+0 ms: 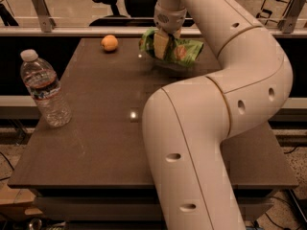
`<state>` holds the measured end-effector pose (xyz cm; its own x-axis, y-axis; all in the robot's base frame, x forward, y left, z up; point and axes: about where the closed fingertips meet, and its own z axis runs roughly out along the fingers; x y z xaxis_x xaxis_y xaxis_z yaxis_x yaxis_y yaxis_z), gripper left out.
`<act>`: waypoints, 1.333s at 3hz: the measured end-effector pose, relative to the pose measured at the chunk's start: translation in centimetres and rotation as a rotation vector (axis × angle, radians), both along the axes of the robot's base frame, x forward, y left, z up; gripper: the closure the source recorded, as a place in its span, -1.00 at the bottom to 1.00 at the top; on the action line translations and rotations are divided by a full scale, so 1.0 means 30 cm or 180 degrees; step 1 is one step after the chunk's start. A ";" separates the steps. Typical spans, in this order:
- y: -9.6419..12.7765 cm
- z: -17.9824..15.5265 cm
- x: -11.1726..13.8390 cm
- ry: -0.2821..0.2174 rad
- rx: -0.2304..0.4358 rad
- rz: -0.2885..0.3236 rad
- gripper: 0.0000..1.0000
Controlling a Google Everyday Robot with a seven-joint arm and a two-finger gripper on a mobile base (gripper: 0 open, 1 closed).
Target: Move green rice chip bag near orange
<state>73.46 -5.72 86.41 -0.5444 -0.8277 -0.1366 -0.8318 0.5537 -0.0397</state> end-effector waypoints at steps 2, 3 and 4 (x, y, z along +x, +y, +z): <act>0.061 -0.082 -0.005 0.0161 -0.0209 0.0127 1.00; 0.101 -0.080 0.005 0.0142 -0.0299 0.0204 1.00; 0.129 -0.074 0.012 0.0121 -0.0354 0.0259 1.00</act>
Offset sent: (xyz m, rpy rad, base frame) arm -0.0299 0.0181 -0.0196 -0.1515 0.1823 0.0739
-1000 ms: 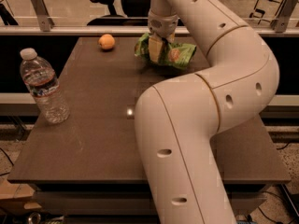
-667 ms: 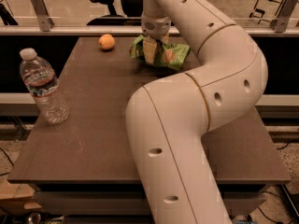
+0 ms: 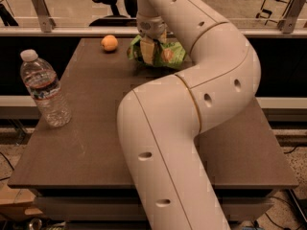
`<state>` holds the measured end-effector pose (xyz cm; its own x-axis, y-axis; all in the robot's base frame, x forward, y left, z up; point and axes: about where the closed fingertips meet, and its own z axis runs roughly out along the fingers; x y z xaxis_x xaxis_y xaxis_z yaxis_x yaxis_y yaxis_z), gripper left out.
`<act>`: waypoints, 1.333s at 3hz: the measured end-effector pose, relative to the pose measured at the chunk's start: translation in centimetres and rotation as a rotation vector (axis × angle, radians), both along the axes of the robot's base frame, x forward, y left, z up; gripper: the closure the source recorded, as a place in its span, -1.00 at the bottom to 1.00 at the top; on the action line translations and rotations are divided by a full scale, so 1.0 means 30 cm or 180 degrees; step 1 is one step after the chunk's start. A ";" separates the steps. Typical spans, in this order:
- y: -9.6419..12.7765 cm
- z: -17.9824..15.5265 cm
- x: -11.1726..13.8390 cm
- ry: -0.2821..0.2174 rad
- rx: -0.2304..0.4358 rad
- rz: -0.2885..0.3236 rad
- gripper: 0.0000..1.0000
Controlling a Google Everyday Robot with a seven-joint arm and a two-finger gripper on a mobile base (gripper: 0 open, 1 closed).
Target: Move green rice chip bag near orange
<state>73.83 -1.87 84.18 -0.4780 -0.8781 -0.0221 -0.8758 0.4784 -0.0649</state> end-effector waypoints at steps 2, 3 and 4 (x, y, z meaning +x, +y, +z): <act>0.031 -0.018 0.016 0.0007 -0.0014 0.0069 1.00; 0.043 -0.031 0.023 0.0020 0.0007 0.0101 1.00; 0.051 -0.046 0.028 0.0043 0.0049 0.0146 1.00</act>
Offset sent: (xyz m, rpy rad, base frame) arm -0.0151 -0.0023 0.0066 -0.0504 0.1295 0.0259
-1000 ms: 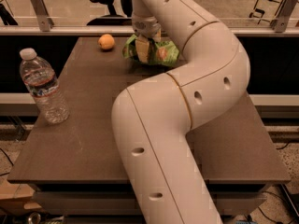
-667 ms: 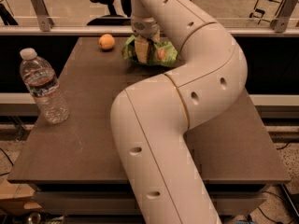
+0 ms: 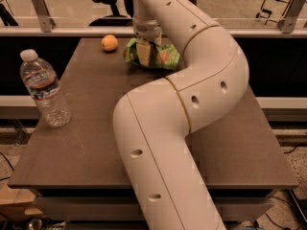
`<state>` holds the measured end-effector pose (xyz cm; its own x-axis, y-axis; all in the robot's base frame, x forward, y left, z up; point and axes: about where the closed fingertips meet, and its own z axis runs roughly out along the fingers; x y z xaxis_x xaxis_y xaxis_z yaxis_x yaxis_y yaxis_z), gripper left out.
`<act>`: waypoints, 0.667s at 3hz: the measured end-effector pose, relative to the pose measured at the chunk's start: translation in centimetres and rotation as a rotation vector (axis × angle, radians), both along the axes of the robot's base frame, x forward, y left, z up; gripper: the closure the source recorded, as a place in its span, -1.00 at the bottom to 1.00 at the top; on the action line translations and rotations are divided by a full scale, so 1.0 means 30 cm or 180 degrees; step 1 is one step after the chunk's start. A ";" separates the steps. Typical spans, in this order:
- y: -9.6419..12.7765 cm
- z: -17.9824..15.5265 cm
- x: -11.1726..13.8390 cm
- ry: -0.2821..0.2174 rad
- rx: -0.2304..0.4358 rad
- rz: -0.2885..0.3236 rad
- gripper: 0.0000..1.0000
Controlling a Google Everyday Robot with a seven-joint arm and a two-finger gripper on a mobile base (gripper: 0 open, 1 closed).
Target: Move green rice chip bag near orange
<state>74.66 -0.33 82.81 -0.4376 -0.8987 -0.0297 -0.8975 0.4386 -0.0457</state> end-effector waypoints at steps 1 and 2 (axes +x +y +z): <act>0.015 -0.010 0.033 -0.0104 0.0044 0.0001 0.63; 0.025 -0.020 0.057 -0.0172 0.0074 0.0003 0.16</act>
Offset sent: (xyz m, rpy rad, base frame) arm 0.0085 0.0038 -0.0023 0.0120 -0.0282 0.0003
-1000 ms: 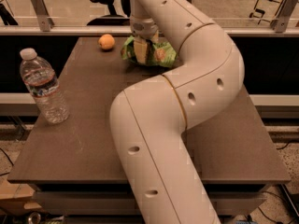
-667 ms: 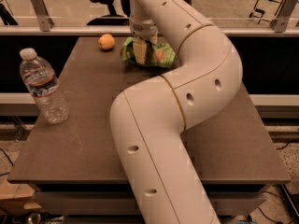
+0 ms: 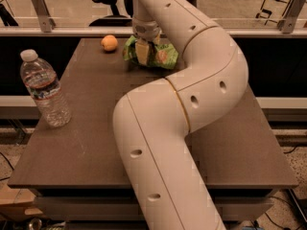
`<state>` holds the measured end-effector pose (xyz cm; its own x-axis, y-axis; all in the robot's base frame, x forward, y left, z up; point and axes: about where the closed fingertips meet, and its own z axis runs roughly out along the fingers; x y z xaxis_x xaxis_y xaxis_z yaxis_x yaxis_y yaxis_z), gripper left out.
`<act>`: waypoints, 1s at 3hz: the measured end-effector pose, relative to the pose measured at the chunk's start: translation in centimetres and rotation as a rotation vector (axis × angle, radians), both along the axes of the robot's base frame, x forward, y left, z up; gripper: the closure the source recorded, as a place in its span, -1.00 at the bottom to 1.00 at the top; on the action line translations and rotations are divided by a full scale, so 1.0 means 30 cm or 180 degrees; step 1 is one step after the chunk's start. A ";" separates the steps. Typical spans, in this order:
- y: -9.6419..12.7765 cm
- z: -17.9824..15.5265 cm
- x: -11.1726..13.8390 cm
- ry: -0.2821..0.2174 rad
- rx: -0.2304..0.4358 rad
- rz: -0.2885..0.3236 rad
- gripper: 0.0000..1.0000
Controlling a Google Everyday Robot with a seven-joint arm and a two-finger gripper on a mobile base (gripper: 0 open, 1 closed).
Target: Move green rice chip bag near orange
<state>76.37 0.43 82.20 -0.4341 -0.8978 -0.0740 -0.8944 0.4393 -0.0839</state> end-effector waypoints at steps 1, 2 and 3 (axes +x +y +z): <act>0.003 -0.001 0.006 -0.0016 0.0007 0.0000 -0.28; 0.007 -0.004 0.015 -0.0040 0.0018 0.0001 -0.77; 0.007 -0.004 0.015 -0.0041 0.0018 0.0001 -1.00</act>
Offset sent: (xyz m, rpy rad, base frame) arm 0.0018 0.0008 -0.0005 0.0022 -0.0051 0.0001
